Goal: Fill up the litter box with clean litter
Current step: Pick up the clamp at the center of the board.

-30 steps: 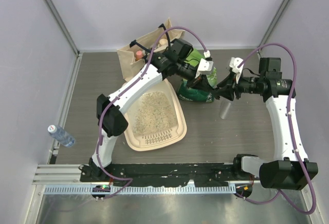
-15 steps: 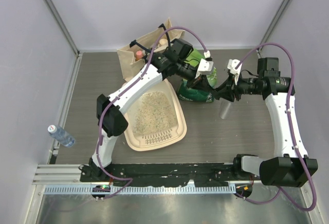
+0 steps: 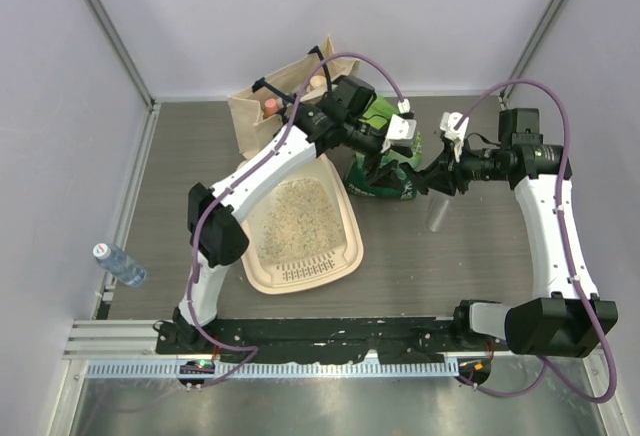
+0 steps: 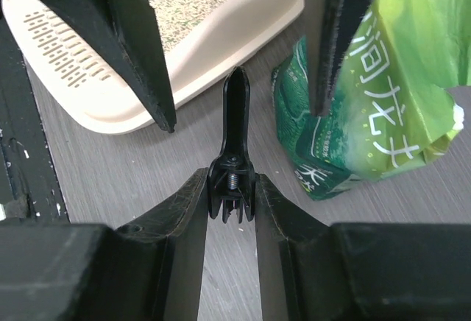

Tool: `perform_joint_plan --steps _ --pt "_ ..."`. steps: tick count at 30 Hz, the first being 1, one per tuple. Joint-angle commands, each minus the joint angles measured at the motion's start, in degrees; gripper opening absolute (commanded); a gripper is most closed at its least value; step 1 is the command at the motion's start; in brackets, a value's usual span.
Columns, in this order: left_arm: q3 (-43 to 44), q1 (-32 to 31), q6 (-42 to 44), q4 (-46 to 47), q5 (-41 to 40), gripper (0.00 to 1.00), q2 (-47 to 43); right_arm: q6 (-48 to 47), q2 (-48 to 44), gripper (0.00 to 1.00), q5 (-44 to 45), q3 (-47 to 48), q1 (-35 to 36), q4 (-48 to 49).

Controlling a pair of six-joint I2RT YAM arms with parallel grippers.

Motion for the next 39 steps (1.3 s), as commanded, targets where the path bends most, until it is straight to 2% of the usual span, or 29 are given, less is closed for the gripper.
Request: perform_joint_plan --steps 1,6,8,12,15,16,18,19,26,27,28,30,31,32,35,39 --pt "-2.48 0.23 2.66 4.18 -3.76 0.84 -3.72 3.0 0.34 0.01 3.98 3.89 0.21 0.1" --pt "0.15 1.29 1.97 4.9 -4.47 0.83 -2.33 9.15 2.27 0.01 5.41 6.96 0.12 -0.51" --pt "1.03 1.29 -2.83 6.29 -3.68 0.81 -1.88 10.12 2.54 0.01 4.09 7.05 0.12 -0.43" --pt "0.42 1.37 -11.12 12.44 1.14 0.72 -1.53 7.15 2.45 0.01 1.62 6.7 0.21 -1.65" --pt "0.77 1.29 -13.5 13.77 2.29 0.65 -0.65 4.33 2.89 0.01 1.18 7.14 0.21 -3.68" --pt "0.86 1.29 -13.59 13.86 2.3 0.57 -0.65 4.24 2.89 0.01 1.18 7.23 0.21 -3.77" --pt "1.21 1.29 -13.77 13.86 2.56 0.51 -0.39 4.06 2.98 0.01 1.18 7.32 0.21 -3.77" --pt "1.21 1.37 -13.77 13.86 3.0 0.42 -0.38 4.06 2.98 0.01 1.18 7.4 0.21 -3.68" --pt "2.0 1.37 -13.42 11.32 5.02 0.26 0.49 4.94 3.15 0.01 1.0 7.4 0.21 -2.36" --pt "2.43 1.37 -13.33 10.36 5.2 0.2 0.84 4.94 3.24 0.01 1.09 7.49 0.21 -2.27" --pt "3.4 1.37 -12.81 9.74 5.29 0.04 1.11 5.03 3.24 0.01 1.18 7.32 0.12 -2.01" --pt "4.19 1.37 -12.54 8.42 5.46 0.0 1.63 5.55 3.07 0.01 1.88 6.88 0.21 -0.88" --pt "4.54 1.29 -12.54 8.33 5.46 0.0 1.64 5.73 2.72 0.04 1.97 6.36 0.21 -0.35" --pt "4.72 1.46 -12.45 8.15 5.9 0.0 1.72 5.99 2.63 0.21 2.32 6.0 0.21 0.09" --pt "5.25 1.72 -13.24 7.97 6.69 0.0 1.99 5.38 2.01 0.39 2.58 4.77 0.21 0.8" --pt "6.04 2.16 -13.94 7.62 7.31 0.0 2.6 3.89 1.92 0.47 2.85 4.15 0.21 0.1"
